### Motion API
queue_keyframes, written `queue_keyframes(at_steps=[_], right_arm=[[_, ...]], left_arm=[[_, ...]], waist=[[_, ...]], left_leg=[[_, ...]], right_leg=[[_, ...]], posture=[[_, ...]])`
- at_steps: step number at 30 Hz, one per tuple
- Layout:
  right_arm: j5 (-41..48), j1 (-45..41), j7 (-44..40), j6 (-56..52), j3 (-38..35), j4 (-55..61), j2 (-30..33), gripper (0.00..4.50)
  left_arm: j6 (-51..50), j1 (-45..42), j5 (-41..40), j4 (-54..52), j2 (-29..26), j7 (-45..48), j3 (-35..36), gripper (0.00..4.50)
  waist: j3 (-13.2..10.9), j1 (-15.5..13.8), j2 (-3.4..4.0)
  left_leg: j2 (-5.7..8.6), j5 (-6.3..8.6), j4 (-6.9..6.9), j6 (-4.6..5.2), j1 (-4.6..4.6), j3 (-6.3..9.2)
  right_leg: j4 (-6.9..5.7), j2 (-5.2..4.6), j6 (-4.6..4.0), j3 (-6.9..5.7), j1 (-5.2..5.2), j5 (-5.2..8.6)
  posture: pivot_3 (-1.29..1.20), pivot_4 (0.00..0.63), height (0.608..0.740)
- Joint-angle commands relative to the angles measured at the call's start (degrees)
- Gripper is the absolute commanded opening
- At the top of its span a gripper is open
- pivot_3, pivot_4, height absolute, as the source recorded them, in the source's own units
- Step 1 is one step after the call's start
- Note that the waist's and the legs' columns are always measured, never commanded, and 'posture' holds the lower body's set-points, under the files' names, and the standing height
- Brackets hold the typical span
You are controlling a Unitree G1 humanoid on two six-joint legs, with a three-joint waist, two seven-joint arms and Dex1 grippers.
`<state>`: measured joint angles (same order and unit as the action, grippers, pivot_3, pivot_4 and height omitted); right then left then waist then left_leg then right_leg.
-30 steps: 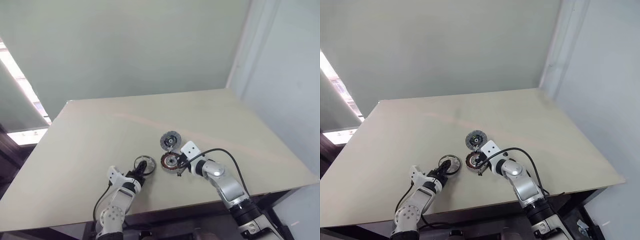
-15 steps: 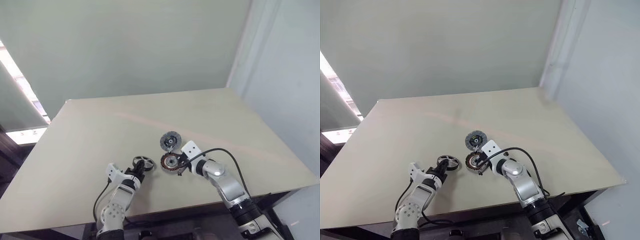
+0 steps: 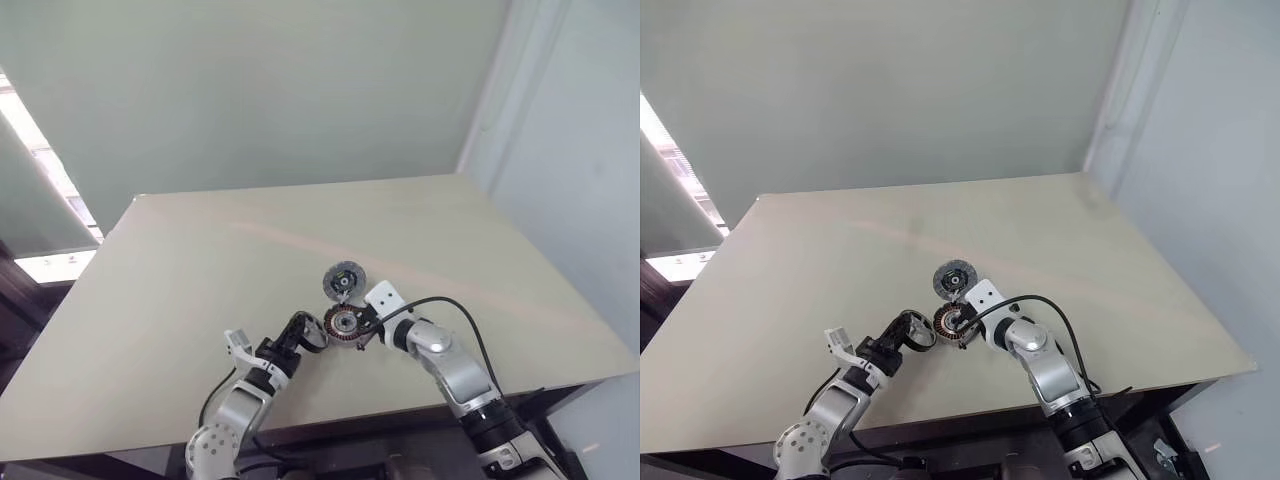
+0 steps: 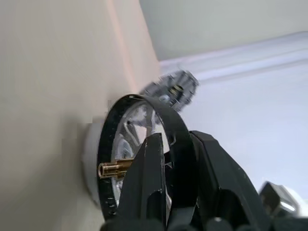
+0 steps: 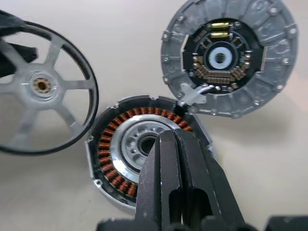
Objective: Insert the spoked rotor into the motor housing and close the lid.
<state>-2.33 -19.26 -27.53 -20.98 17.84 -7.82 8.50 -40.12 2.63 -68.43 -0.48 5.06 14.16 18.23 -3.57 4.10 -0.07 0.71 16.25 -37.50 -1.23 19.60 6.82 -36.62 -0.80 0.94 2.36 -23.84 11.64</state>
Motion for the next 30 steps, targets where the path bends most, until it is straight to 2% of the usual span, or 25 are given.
queue_keyframes(at_steps=[1, 15, 24, 27, 30], right_arm=[[-0.2, 0.2, 0.9, -0.4, -1.4, 3.5, 1.0, 0.0], [0.6, 2.9, 1.5, -2.6, -3.2, 6.7, 2.4, 0.0], [0.6, 2.3, 1.2, -2.5, -2.8, 5.8, 1.4, 0.0], [0.5, 2.0, 1.1, -2.4, -2.7, 5.4, 1.2, 0.0], [0.6, 1.6, 0.9, -2.2, -2.6, 5.0, 1.0, 0.0]], left_arm=[[-1.9, -2.1, -2.5, -1.1, 0.8, 1.3, -1.1, 0.81], [-2.9, -1.9, -2.5, -0.5, -0.5, 1.1, -0.2, 0.81], [0.4, -0.3, 3.0, -1.0, -3.0, -0.1, 0.5, 0.81], [0.6, -0.1, 3.6, -1.0, -3.6, -0.1, 0.8, 1.41], [1.7, 0.4, 5.5, -1.2, -4.3, -1.1, 1.1, 2.41]], waist=[[0.0, 0.0, -0.01], [0.0, 0.0, -0.03], [0.0, 0.0, -0.02], [0.0, 0.0, -0.02], [0.0, 0.0, -0.02]], left_leg=[[0.0, 0.0, -0.01, 0.0, 0.0, 0.0], [0.04, 0.0, -0.06, 0.0, 0.0, 0.0], [0.03, 0.0, -0.05, 0.0, -0.02, -0.01], [0.03, 0.0, -0.03, 0.0, -0.02, -0.01], [0.03, 0.0, -0.03, 0.0, -0.02, -0.01]], right_leg=[[0.0, 0.0, 0.0, 0.0, 0.01, 0.0], [-0.01, 0.0, 0.0, 0.04, 0.03, 0.0], [-0.03, 0.0, 0.0, 0.05, 0.02, 0.0], [-0.03, 0.0, 0.0, 0.05, 0.01, 0.0], [-0.02, -0.01, 0.0, 0.05, 0.01, 0.0]], posture=[[0.0, 0.0, 0.74], [0.0, 0.0, 0.74], [0.0, 0.0, 0.74], [0.0, 0.0, 0.74], [0.0, 0.0, 0.74]])
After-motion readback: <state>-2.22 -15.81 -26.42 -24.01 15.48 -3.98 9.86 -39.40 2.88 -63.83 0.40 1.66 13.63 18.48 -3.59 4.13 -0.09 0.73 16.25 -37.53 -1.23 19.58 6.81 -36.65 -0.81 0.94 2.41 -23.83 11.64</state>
